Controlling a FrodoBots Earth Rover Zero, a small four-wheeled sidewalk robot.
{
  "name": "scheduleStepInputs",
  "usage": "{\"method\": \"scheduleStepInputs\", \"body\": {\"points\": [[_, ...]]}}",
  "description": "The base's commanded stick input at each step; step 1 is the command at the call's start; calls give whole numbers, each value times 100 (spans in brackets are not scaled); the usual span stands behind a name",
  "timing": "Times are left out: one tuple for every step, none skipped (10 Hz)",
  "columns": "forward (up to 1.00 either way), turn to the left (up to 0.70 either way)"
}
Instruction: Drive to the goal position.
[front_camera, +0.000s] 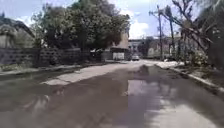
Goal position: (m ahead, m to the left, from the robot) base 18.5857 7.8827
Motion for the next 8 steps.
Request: {"method": "scheduleStepInputs", "body": {"points": [[100,-1],[100,0],[100,0],[100,-2],[100,-2],[100,0],[100,-2],[100,-2]]}}
